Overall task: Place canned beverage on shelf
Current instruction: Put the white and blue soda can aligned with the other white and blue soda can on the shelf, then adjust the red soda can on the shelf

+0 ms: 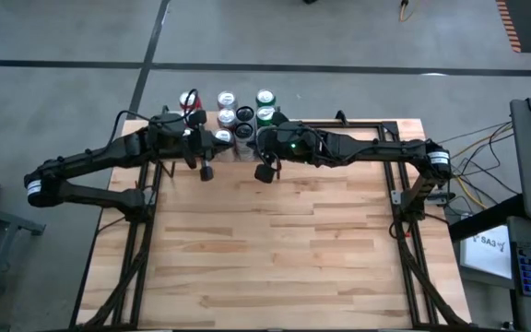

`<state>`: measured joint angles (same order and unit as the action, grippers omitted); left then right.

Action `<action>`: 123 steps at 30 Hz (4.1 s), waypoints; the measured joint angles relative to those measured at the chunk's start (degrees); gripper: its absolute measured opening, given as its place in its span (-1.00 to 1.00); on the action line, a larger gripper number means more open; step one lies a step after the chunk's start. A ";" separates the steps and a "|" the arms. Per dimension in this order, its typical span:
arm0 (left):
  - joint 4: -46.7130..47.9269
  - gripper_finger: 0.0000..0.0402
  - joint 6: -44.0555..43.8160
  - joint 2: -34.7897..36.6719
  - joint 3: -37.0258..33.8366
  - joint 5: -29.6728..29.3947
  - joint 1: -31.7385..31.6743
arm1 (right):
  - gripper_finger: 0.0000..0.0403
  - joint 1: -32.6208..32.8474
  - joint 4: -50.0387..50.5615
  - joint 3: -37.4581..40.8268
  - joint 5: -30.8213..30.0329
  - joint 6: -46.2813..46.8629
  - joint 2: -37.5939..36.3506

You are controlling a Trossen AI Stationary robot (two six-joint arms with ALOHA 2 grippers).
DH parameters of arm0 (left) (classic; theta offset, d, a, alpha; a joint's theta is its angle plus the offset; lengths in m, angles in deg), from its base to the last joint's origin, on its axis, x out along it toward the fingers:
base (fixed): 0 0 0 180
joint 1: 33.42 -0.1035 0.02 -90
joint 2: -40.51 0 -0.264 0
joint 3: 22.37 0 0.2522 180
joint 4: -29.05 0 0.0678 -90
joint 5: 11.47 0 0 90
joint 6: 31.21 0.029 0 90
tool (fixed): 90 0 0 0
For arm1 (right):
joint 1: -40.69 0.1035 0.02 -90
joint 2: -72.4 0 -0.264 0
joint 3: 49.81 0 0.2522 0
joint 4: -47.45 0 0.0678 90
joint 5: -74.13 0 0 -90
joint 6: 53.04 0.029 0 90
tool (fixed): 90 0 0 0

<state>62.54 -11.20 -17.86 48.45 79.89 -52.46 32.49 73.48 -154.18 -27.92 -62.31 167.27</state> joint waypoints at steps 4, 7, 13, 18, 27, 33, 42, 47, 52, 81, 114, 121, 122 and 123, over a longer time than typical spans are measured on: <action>0.02 -1.00 0.00 0.00 0.00 0.02 0.00 | -0.96 -0.73 -0.59 -0.02 0.01 -0.15 0.02; 0.04 -1.00 0.00 0.00 0.00 0.02 0.00 | -0.96 -1.48 -0.60 -0.02 0.07 0.28 0.02; 0.22 -1.00 -0.02 0.00 0.00 0.04 0.00 | -0.96 -1.98 -0.60 -0.02 -0.04 0.30 0.04; 0.22 -1.00 -0.02 0.00 0.00 0.06 0.00 | -0.96 -1.80 -0.55 -0.02 -0.07 0.30 0.04; 1.05 -1.00 -1.01 0.05 0.00 1.21 0.03 | -0.96 -1.14 2.42 -0.02 -0.01 1.67 -3.30; 0.96 -1.00 -1.61 1.31 -0.08 2.43 1.19 | -0.96 -0.81 7.47 -0.07 -0.09 3.35 -5.39; 1.05 -1.00 -3.05 5.35 -0.47 2.36 6.14 | -0.96 1.45 11.82 0.21 -0.07 4.17 -7.01; 0.94 -1.00 -4.98 7.80 -1.13 2.36 9.49 | -0.96 3.59 11.80 2.10 0.00 4.22 -8.85; -0.45 -1.00 -7.20 10.02 -2.05 2.32 12.60 | -0.96 5.91 11.46 4.45 -0.02 4.17 -10.90; 25.35 -1.00 -34.40 14.08 -8.46 -29.11 15.47 | -0.96 9.45 4.95 13.97 -0.05 6.29 -15.67; 26.73 -1.00 -36.04 14.16 -8.46 -39.72 15.45 | -0.96 9.45 4.99 14.01 -0.04 6.29 -15.56; 26.71 -1.00 -36.04 14.14 -8.46 -39.93 15.47 | -0.96 9.45 5.01 14.22 -0.04 6.29 -15.54; 26.71 -1.00 -36.04 14.15 -8.46 -39.93 15.47 | -0.96 9.45 5.03 14.31 -0.04 6.29 -15.54; 26.71 -1.00 -36.05 14.15 -8.46 -39.93 15.47 | -0.96 9.45 5.03 14.40 -0.04 6.29 -15.52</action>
<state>89.25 -47.26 -3.71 39.99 39.96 -37.00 41.94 78.51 -139.78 -27.97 -56.03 151.75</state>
